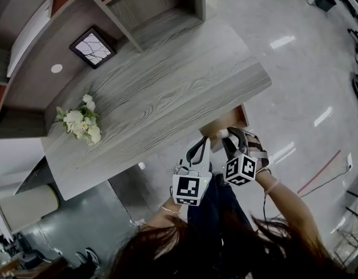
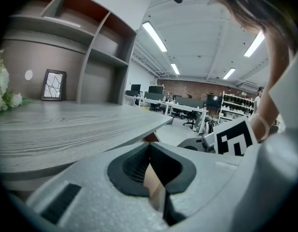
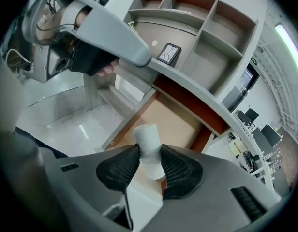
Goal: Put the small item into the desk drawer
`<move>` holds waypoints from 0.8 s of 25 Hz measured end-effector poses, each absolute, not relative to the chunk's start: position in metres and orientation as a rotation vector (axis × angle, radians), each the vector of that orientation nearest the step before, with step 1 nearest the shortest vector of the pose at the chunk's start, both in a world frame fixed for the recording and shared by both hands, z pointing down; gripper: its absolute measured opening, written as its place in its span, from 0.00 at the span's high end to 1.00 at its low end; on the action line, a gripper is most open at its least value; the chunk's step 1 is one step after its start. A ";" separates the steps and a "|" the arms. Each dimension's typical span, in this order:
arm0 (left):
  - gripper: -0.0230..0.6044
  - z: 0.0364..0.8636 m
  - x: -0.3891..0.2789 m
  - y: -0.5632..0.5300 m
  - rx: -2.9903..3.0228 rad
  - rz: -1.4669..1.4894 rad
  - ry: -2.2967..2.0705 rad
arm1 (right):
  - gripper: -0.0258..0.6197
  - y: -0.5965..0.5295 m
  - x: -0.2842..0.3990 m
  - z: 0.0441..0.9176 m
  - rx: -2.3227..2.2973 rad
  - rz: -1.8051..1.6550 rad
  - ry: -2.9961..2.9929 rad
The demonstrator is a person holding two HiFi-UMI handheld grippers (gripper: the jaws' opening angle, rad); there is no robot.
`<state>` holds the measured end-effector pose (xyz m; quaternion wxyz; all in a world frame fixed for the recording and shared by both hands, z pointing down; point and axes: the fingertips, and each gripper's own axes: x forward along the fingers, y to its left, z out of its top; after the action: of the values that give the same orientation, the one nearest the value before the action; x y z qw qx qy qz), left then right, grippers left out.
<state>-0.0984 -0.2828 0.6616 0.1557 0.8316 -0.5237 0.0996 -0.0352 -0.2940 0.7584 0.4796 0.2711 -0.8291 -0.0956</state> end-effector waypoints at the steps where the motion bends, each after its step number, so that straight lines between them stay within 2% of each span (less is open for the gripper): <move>1: 0.94 0.665 -0.098 -0.284 2.381 0.287 -1.499 | 0.77 -0.295 -0.036 0.762 0.658 -0.230 -2.022; 20: 0.94 0.707 -0.098 -0.290 2.357 0.308 -1.448 | 0.76 -0.310 -0.041 0.830 0.575 -0.205 -1.953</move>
<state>-0.0977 -0.2895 0.7074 0.1781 0.8332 -0.5121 0.1088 -0.0412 -0.3100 0.8299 0.5206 0.2398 -0.8150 -0.0853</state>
